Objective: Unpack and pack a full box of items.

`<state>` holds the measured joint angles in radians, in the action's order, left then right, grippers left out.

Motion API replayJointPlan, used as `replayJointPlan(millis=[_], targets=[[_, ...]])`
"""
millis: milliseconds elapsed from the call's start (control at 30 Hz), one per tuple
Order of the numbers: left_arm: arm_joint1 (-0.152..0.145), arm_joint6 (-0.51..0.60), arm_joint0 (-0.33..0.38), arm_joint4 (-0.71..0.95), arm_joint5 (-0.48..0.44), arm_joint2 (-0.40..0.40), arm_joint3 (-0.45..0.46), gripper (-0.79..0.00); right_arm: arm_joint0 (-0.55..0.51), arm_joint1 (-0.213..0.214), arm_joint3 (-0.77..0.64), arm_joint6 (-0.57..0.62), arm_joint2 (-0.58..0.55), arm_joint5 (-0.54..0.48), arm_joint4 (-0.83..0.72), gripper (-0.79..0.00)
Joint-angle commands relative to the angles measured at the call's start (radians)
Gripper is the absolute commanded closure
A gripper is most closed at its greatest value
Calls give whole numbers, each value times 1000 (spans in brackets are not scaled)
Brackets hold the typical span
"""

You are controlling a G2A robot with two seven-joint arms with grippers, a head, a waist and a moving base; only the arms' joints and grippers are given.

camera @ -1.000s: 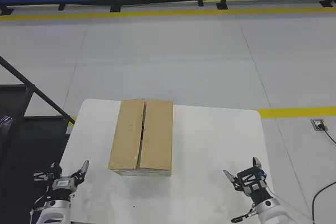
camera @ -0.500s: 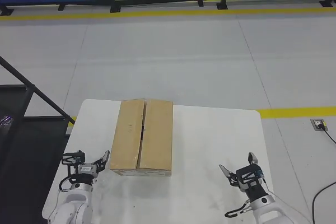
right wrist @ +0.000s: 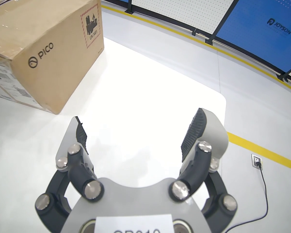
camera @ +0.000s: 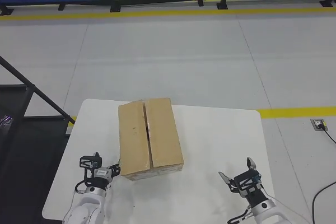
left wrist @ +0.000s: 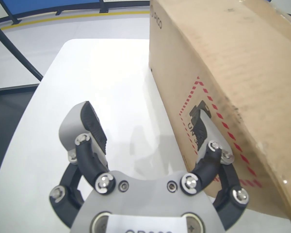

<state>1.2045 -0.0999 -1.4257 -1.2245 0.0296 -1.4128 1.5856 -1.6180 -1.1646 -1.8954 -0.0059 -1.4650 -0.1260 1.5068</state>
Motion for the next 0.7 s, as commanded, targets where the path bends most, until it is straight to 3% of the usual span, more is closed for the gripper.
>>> replayJointPlan(millis=[0, 167, 333, 533, 667], targets=[[1, 1, -12, -6, -4, 7, 17, -785, -3, 0, -7, 10, 3, -17, -4, -785], [3, -2, -42, -8, 5, 6, 55, -785, -3, 0, -7, 10, 3, -17, -4, -785], [4, -6, -43, -2, 42, -32, 29, -785, -3, 0, -7, 10, 3, -17, -4, -785], [6, 0, -47, -16, 0, -18, 27, -785, 13, -2, -14, -6, 38, -75, -6, -785], [8, 0, -50, -27, -25, -2, 31, -785, 53, -5, -16, 61, 106, -120, 38, -785]])
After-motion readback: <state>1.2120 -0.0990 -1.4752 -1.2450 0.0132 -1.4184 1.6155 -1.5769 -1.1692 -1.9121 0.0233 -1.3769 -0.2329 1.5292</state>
